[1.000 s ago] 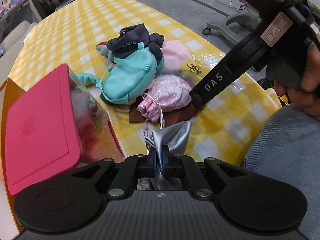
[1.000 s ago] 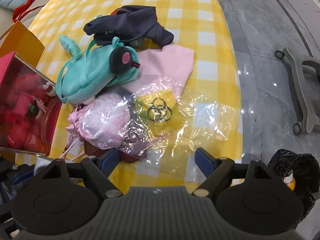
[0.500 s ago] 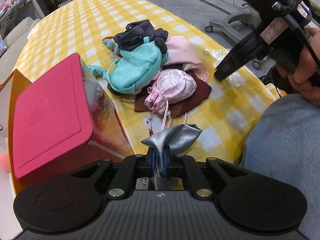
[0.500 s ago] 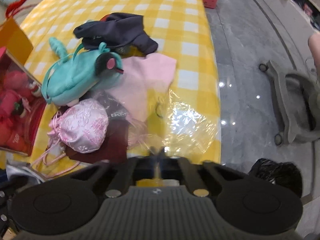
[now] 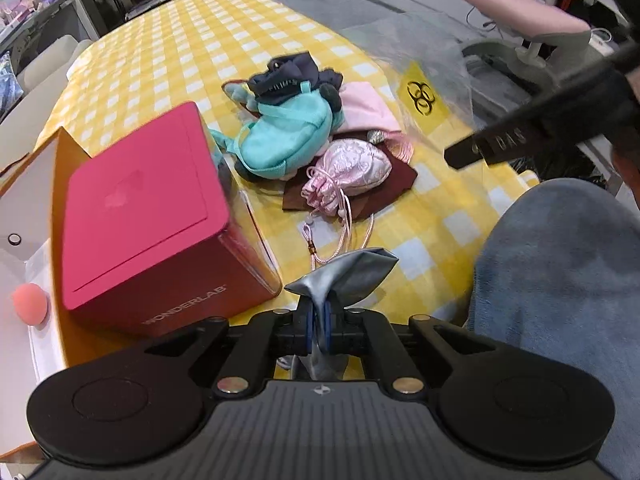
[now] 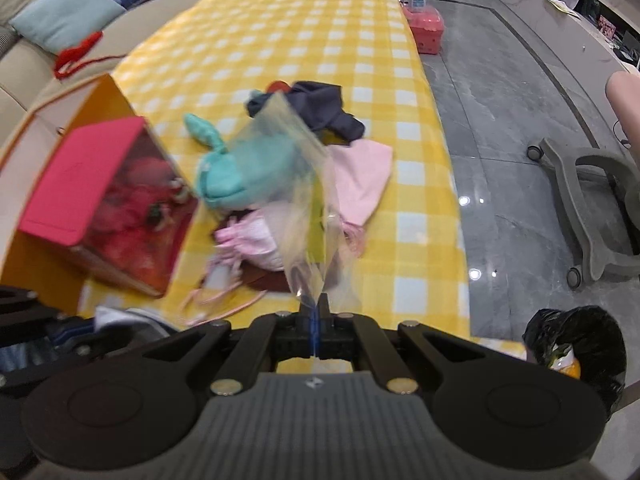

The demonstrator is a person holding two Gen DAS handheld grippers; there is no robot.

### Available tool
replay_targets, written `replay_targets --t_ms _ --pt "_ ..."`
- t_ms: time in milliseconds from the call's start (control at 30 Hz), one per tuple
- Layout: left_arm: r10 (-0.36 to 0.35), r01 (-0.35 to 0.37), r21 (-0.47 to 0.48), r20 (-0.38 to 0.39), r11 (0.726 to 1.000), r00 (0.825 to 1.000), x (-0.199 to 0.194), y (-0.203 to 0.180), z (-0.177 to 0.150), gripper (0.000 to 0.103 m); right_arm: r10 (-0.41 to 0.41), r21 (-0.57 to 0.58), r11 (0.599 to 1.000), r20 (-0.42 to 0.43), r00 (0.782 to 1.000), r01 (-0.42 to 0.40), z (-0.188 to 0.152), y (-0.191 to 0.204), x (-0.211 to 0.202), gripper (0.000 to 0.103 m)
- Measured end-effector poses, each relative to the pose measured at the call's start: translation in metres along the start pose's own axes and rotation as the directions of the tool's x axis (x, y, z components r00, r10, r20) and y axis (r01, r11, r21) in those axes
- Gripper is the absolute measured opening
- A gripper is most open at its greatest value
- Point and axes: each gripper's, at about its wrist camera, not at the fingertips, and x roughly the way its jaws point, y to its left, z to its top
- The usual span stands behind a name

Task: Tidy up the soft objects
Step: 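Carry the grey bag in left tool while right tool carries the clear bag to the white box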

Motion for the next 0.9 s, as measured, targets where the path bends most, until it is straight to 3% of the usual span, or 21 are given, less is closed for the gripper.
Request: replay_targets --t_ms 367,667,900 --pt "0.020 -0.013 -0.052 0.135 0.999 0.991 -0.052 0.008 -0.007 0.003 0.012 -0.061 0.998 0.097 0.995 -0.006 -0.021 0.037 -0.060 0.000" --pt "0.062 -0.032 -0.117 0.265 0.993 0.962 -0.098 0.029 -0.013 0.003 0.077 -0.148 0.987 0.153 0.985 -0.054 -0.027 0.077 -0.099 0.000" --pt "0.141 -0.069 -0.220 0.330 0.973 0.933 -0.129 0.066 -0.025 0.003 0.176 -0.239 0.962 0.177 0.968 -0.131 -0.020 0.124 -0.118 0.000"
